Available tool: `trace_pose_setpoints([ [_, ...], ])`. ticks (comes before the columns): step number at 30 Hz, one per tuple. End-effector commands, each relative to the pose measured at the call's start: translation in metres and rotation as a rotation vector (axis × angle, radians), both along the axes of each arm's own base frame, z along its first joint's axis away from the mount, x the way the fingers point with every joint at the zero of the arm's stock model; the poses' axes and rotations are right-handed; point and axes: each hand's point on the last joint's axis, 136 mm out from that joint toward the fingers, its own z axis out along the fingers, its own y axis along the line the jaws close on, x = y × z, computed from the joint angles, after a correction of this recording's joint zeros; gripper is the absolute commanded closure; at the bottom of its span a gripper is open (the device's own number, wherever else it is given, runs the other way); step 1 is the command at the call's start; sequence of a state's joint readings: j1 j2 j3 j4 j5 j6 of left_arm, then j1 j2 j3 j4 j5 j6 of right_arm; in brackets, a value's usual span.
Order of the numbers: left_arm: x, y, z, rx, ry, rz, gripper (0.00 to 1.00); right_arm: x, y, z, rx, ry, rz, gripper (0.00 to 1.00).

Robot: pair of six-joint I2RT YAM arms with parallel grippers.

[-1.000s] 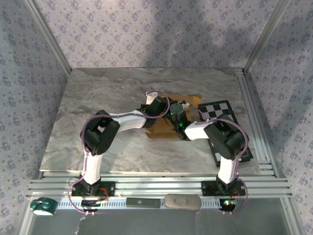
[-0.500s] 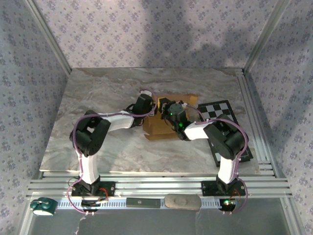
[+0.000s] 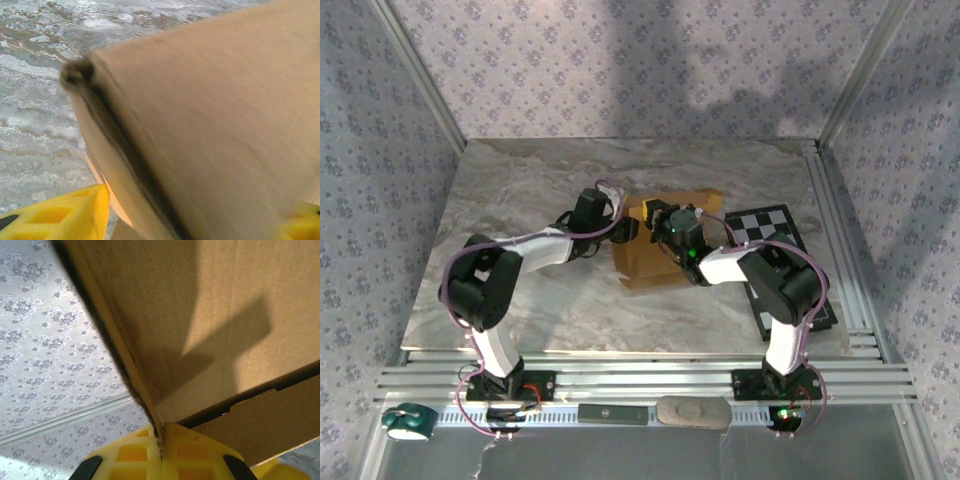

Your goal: Fold the paper box

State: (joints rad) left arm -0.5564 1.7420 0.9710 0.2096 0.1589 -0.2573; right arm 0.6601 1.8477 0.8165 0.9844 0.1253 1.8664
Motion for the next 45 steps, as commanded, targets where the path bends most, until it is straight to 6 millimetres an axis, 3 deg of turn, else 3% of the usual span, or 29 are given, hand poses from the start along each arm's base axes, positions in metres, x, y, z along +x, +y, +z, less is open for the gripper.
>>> trace_pose_setpoints([
  [1,-0.017,-0.007,0.021,-0.025,-0.055,-0.135,0.41,-0.012,-0.005,-0.05,-0.096,0.139,0.032,1.0],
  [6,-0.022,0.008,0.01,-0.001,-0.065,-0.186,0.46,-0.011,-0.007,-0.049,-0.103,0.145,0.045,1.0],
  [13,-0.006,0.033,-0.002,0.145,-0.17,-0.135,0.58,-0.009,-0.007,-0.047,-0.099,0.144,0.053,1.0],
  [17,-0.003,0.027,0.0,0.09,-0.201,-0.185,0.59,-0.009,-0.005,-0.046,-0.098,0.141,0.065,1.0],
  [21,0.007,0.026,0.001,0.075,-0.196,-0.2,0.69,-0.008,-0.003,-0.046,-0.094,0.141,0.071,1.0],
  [32,0.009,0.014,0.005,0.027,-0.222,-0.249,0.62,-0.007,0.0,-0.045,-0.09,0.139,0.083,1.0],
  [45,0.025,0.006,0.002,0.035,-0.196,-0.188,0.85,-0.007,0.006,-0.048,-0.112,0.088,0.078,1.0],
])
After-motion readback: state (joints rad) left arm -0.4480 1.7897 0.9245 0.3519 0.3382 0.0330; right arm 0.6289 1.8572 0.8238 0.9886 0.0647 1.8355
